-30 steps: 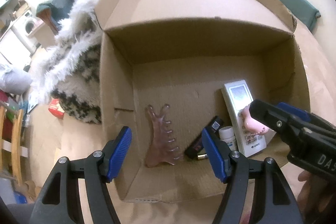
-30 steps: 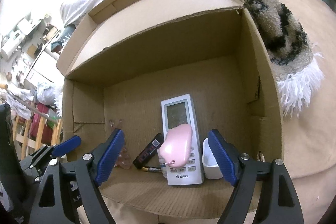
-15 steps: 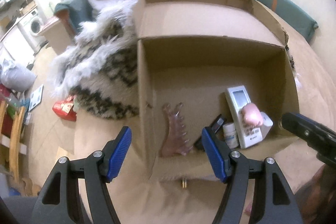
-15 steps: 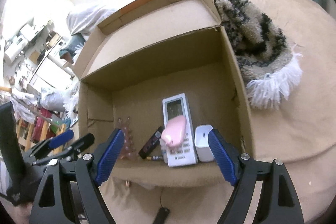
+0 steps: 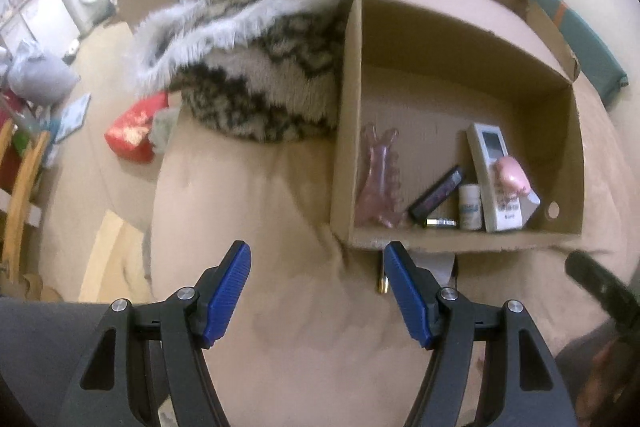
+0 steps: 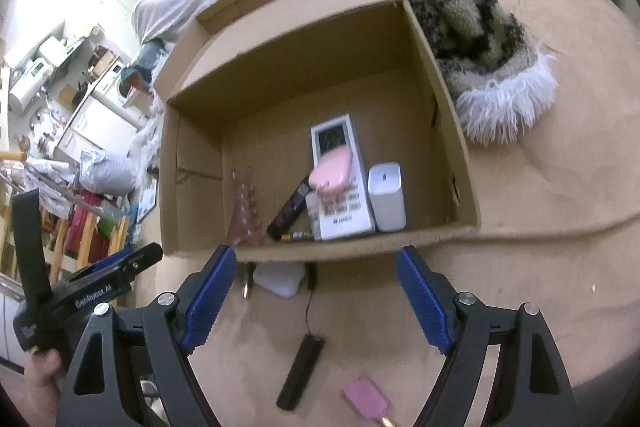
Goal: Organize rigid objects
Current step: 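Withdraw both open grippers from the box toward the remaining items, then grasp a dark AA battery with the left gripper while the right grasps the black cylinder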
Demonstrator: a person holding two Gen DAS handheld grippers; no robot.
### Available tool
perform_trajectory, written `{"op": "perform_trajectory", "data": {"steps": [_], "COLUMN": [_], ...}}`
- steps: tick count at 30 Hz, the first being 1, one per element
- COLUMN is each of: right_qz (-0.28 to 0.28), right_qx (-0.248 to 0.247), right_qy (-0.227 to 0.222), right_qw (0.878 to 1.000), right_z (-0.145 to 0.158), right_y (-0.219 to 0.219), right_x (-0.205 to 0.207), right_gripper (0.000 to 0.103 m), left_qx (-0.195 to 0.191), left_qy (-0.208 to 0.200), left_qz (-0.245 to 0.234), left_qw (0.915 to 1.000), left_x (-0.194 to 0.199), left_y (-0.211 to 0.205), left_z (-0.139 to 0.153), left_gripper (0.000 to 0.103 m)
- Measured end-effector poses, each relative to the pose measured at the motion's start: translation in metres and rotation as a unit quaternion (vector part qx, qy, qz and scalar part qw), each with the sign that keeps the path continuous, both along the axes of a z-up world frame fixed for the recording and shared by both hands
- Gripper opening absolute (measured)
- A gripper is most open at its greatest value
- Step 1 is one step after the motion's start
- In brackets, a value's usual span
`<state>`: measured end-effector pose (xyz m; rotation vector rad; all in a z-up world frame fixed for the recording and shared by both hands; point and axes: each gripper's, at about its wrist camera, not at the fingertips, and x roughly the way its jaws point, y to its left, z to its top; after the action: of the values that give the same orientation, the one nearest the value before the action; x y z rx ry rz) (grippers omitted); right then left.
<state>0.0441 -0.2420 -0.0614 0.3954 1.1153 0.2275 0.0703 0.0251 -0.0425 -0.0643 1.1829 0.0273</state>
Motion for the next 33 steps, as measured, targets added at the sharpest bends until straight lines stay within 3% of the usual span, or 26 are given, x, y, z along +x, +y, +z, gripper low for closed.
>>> {"op": "perform_trajectory", "data": {"steps": [4,10,14,16,19,22,27,29,33], "right_qz": [0.031,0.034,0.028,0.028,0.029,0.029,0.034,0.04,0.059], "right_qx": [0.041,0.019,0.025,0.021,0.014,0.012,0.011,0.011,0.025], "right_qy": [0.046,0.101,0.132,0.146,0.161,0.163,0.17,0.172,0.18], "right_qw": [0.998,0.994,0.99,0.989,0.987,0.986,0.985,0.984,0.981], "right_z": [-0.016,-0.039,-0.054,-0.061,-0.07,-0.073,-0.078,-0.079,-0.084], "right_y": [0.005,0.01,0.011,0.013,0.016,0.017,0.02,0.022,0.032], "right_x": [-0.006,-0.008,-0.004,-0.002,0.002,0.005,0.006,0.006,0.005], "right_gripper": [0.087,0.087,0.087,0.087,0.087,0.087,0.087,0.087,0.087], "left_qx": [-0.006,-0.034,-0.029,-0.025,-0.041,-0.036,-0.027,-0.019,-0.038], "left_qy": [0.031,0.085,0.09,0.094,0.112,0.125,0.144,0.141,0.143], "left_qz": [0.012,0.029,0.02,-0.004,-0.041,-0.053,-0.053,-0.055,-0.044], "left_qw": [0.9994,0.9954,0.9953,0.9952,0.9921,0.9901,0.9878,0.9883,0.9879], "left_x": [0.001,0.006,0.012,0.018,0.029,0.04,0.047,0.048,0.052], "left_y": [0.007,0.011,-0.002,-0.015,-0.037,-0.048,-0.052,-0.052,-0.048], "left_z": [-0.015,-0.043,-0.056,-0.062,-0.075,-0.091,-0.112,-0.11,-0.107], "left_gripper": [0.066,0.066,0.064,0.052,0.049,0.038,0.035,0.012,0.009]}}
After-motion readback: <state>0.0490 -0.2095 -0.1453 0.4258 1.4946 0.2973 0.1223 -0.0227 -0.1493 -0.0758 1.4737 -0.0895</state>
